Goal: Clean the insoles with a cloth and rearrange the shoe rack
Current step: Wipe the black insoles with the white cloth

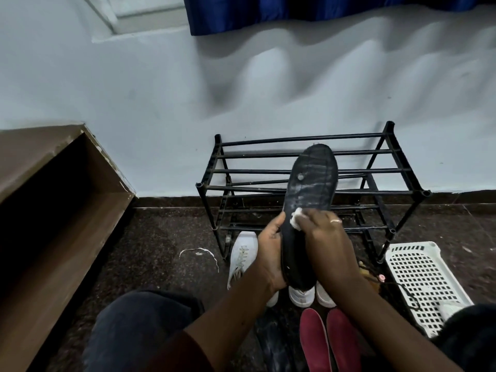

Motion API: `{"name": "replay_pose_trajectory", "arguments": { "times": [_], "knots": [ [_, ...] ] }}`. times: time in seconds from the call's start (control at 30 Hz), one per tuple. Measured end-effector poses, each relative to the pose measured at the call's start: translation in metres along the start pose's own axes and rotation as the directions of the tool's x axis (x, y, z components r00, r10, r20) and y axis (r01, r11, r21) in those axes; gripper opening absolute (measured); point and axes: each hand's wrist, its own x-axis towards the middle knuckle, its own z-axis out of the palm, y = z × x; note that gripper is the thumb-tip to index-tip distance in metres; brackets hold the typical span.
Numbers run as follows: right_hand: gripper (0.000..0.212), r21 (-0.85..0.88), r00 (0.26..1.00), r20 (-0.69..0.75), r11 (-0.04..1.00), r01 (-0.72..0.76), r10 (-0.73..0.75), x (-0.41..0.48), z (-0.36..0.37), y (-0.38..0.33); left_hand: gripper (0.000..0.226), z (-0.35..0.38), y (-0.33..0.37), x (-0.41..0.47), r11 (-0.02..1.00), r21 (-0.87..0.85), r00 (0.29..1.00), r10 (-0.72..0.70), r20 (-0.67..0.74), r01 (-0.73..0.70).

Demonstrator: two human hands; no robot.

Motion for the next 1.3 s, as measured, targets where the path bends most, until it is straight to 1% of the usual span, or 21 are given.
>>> {"name": "replay_pose_trajectory", "arguments": {
  "times": [0.07,0.17,0.23,0.3,0.37,0.43,0.53,0.6,0.67,0.77,0.87,0.93,1.0,1.03,1.1,1.17,1.3],
  "knots": [
    [0.023,-0.002,0.997,-0.032,0.997,-0.076,0.075,0.008,0.002,0.003,0.050,0.000,-0.003,0.000,1.000,0.001,1.000,-0.004,-0.008,0.004],
    [0.021,0.060,0.997,-0.033,0.996,-0.071,0.073,0.000,0.004,-0.006,0.057,-0.002,0.002,-0.002,0.999,0.033,0.999,0.027,-0.044,-0.025],
    [0.026,0.113,0.998,0.014,0.991,-0.069,0.067,-0.018,0.003,-0.017,0.065,-0.004,0.006,-0.003,0.998,0.023,0.995,0.058,-0.076,-0.056],
    [0.035,0.148,0.996,0.072,0.987,-0.060,0.049,-0.037,0.001,-0.024,0.063,-0.006,0.007,-0.002,0.995,-0.010,0.990,0.099,-0.104,-0.100],
    [0.042,0.170,0.993,0.114,0.984,-0.058,0.039,-0.046,-0.002,-0.026,0.059,-0.007,0.007,-0.002,0.993,-0.029,0.988,0.109,-0.110,-0.113],
    [0.037,0.160,0.993,0.113,0.985,-0.059,0.041,-0.039,-0.001,-0.022,0.062,-0.006,0.006,-0.002,0.994,-0.010,0.988,0.104,-0.111,-0.105],
    [0.023,0.129,0.987,0.082,0.981,-0.147,0.138,-0.014,0.003,-0.011,0.063,-0.005,0.002,-0.002,0.996,0.036,0.991,0.089,-0.096,-0.086],
    [0.020,0.134,0.970,0.068,0.962,-0.240,0.232,0.000,0.004,-0.005,0.057,-0.004,0.001,-0.001,0.995,0.039,0.994,0.094,-0.063,-0.092],
    [0.019,0.148,0.957,0.059,0.946,-0.289,0.284,0.006,0.005,-0.004,0.054,-0.003,0.002,-0.001,0.994,0.051,0.994,0.097,-0.039,-0.095],
    [0.022,0.141,0.955,0.068,0.945,-0.295,0.288,-0.003,0.008,-0.008,0.056,-0.004,0.003,-0.001,0.996,0.031,0.995,0.090,-0.052,-0.088],
    [0.026,0.149,0.950,0.165,0.945,-0.290,0.265,-0.024,0.010,-0.015,0.063,-0.010,0.004,0.001,0.991,0.022,0.987,0.133,-0.087,-0.131],
    [0.033,0.174,0.953,0.202,0.949,-0.264,0.228,-0.039,0.006,-0.021,0.058,-0.011,0.005,0.001,0.987,-0.016,0.983,0.157,-0.098,-0.160],
    [0.038,0.193,0.961,0.199,0.954,-0.229,0.191,-0.047,0.003,-0.025,0.056,-0.013,0.006,0.002,0.986,-0.022,0.983,0.164,-0.088,-0.166],
    [0.036,0.200,0.964,0.194,0.955,-0.220,0.182,-0.048,0.002,-0.024,0.057,-0.012,0.006,0.001,0.986,-0.022,0.982,0.165,-0.090,-0.167],
    [0.025,0.202,0.968,0.173,0.956,-0.214,0.181,-0.042,0.001,-0.021,0.059,-0.009,0.006,0.002,0.985,-0.023,0.979,0.169,-0.112,-0.173],
    [0.016,0.172,0.966,0.151,0.957,-0.233,0.209,-0.030,0.001,-0.016,0.061,-0.005,0.004,0.002,0.986,0.003,0.979,0.164,-0.118,-0.165],
    [0.011,0.147,0.961,0.056,0.950,-0.275,0.270,0.003,0.003,-0.007,0.057,-0.004,-0.002,0.002,0.992,0.026,0.991,0.128,-0.045,-0.127]
  ]
}}
